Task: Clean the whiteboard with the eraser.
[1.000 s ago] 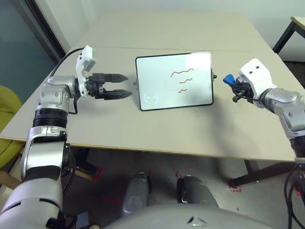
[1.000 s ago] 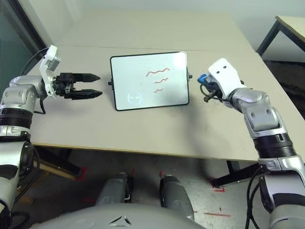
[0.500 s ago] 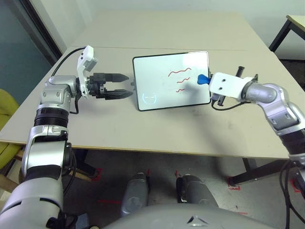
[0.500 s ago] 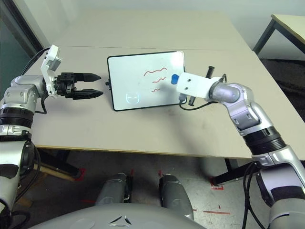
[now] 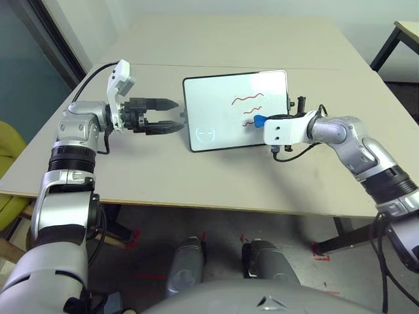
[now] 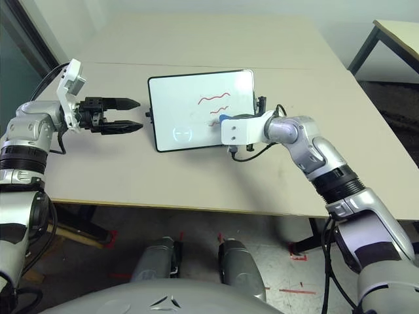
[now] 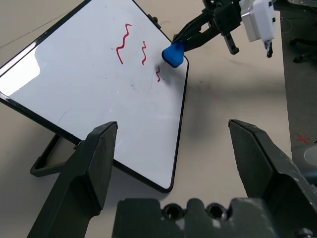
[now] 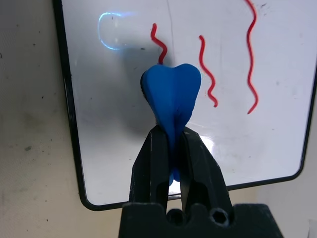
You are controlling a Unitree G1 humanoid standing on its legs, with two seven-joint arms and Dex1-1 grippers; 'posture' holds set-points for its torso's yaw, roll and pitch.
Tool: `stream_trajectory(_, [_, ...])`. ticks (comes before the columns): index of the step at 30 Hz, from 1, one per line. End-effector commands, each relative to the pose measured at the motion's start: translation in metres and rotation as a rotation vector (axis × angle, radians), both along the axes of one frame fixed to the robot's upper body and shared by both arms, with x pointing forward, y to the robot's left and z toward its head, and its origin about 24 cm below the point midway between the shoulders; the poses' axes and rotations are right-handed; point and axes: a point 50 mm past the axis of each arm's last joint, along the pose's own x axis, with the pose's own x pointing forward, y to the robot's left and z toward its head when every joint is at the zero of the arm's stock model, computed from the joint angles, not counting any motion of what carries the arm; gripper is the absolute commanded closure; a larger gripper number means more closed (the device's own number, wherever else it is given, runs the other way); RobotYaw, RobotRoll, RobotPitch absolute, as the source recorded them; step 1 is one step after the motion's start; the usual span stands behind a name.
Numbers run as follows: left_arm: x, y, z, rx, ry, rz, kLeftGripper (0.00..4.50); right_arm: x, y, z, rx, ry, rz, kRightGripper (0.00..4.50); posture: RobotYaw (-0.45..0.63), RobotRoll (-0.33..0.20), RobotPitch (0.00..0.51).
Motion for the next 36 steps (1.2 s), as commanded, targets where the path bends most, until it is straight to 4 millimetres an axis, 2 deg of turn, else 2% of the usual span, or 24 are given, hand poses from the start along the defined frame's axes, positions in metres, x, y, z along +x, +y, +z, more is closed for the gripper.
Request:
stream_trajectory(1, [0.001, 0.000, 0.001, 0.002, -0.004, 0.001, 0.00, 0.002, -0.001, -0.002, -0.012, 0.014, -0.014, 4.41, 0.14, 0.000, 0.018])
stream_trajectory(20, [0.002, 0.000, 0.002, 0.000, -0.015, 0.011, 0.00, 0.010, 0.021, -0.008, -0.017, -0.001, -0.025, 4.41, 0.15, 0.000, 0.017])
stream_trajectory(36, [0.003, 0.000, 0.005, -0.001, -0.028, 0.016, 0.00, 0.004, 0.061, -0.009, 0.011, -0.003, 0.085, 4.41, 0.15, 0.000, 0.019])
